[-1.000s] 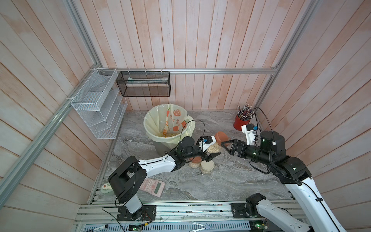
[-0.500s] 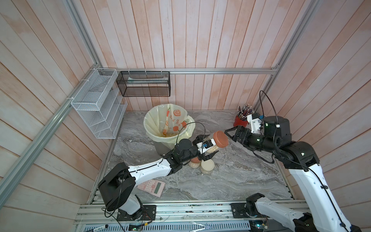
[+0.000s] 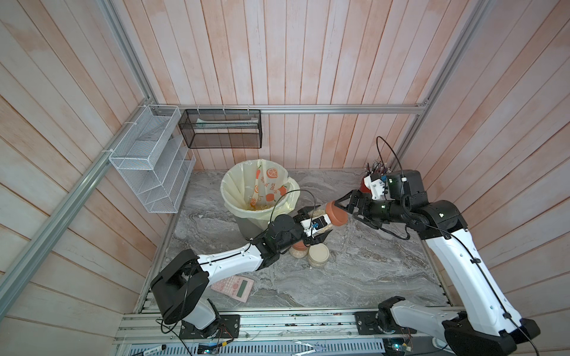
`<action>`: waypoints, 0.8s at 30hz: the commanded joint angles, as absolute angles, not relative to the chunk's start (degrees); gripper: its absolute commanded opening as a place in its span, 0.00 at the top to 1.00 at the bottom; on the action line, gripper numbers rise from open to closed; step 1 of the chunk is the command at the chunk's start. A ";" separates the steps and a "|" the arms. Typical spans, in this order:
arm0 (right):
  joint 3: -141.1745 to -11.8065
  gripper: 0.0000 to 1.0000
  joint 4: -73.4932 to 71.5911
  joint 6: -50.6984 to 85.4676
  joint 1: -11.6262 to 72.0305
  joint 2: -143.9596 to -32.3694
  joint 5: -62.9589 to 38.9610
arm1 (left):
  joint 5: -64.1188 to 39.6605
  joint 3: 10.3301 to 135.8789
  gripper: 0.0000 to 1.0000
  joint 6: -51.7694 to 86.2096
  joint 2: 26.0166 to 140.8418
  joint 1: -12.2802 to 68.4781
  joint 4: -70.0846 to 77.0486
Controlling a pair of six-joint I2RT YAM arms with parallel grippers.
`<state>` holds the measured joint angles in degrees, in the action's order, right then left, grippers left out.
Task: Empty expired oatmeal from jars
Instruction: Unscrew the lid from the jar.
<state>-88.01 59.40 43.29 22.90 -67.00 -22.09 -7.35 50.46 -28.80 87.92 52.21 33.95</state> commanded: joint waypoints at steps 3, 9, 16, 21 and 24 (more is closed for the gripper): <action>-88.94 0.02 60.05 41.95 24.12 -69.11 -22.06 | -6.24 50.89 0.78 -29.66 86.00 52.36 40.34; -88.06 0.02 58.97 42.02 25.40 -69.51 -21.75 | -5.45 50.90 0.80 -29.56 86.39 52.57 40.65; -89.49 0.03 60.72 40.73 27.69 -71.11 -19.66 | -5.06 50.71 0.81 -29.97 86.57 52.82 40.32; -89.66 0.04 61.07 40.30 28.57 -71.63 -18.45 | -5.25 50.71 0.81 -29.88 86.53 52.83 40.00; -90.57 0.05 62.55 39.32 28.73 -72.07 -16.65 | -5.27 50.60 0.81 -30.03 86.56 52.82 39.55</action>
<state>-88.51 60.36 41.12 28.38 -71.64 -19.33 -5.50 50.43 -29.45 87.94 52.58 34.33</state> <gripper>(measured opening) 0.949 0.847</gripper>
